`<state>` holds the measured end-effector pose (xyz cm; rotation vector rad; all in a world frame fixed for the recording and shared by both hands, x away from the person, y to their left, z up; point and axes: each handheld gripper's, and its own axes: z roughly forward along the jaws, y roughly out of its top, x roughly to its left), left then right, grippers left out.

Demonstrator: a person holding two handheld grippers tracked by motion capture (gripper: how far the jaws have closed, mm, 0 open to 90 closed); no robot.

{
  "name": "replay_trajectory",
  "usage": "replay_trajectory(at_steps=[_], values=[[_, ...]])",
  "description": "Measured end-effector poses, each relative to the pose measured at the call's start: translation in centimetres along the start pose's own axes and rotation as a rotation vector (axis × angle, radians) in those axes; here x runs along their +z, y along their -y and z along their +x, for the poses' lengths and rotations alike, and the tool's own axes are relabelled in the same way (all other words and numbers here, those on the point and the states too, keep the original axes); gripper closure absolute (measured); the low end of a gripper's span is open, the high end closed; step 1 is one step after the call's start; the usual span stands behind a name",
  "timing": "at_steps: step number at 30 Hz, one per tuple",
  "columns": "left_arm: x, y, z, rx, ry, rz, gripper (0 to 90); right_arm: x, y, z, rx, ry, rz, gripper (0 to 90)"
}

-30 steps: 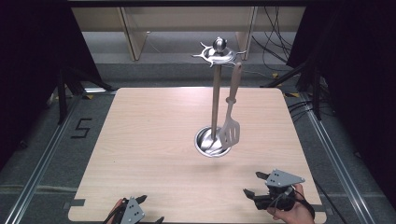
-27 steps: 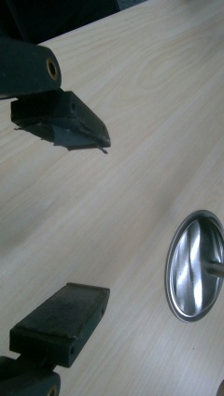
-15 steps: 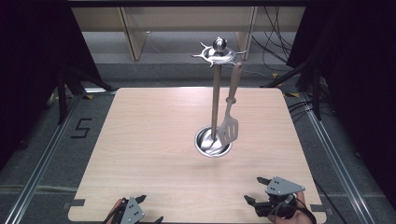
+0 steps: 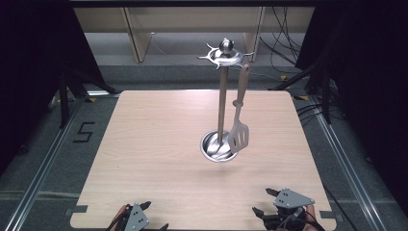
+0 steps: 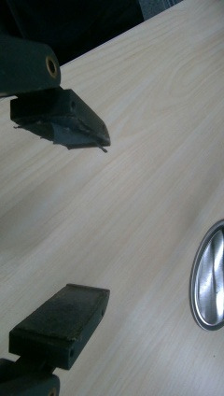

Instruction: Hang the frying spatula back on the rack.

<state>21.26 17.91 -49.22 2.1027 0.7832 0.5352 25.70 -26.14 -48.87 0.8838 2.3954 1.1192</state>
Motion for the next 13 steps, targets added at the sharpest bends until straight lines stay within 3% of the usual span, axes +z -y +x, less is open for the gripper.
replay_trajectory(at_steps=[3,6,13], values=[[-0.09,-0.01,0.01,-0.006,0.003,0.021,15.0,-0.03,0.09,-0.06,-0.004,0.011,-0.001,23.2],[0.00,0.01,0.05,-0.001,0.001,0.002,15.0,-0.09,0.12,-0.09,0.005,0.022,0.001,23.2],[-0.05,0.00,0.18,0.008,0.001,0.010,15.0,-0.05,0.16,-0.20,0.001,0.025,-0.001,23.2]])
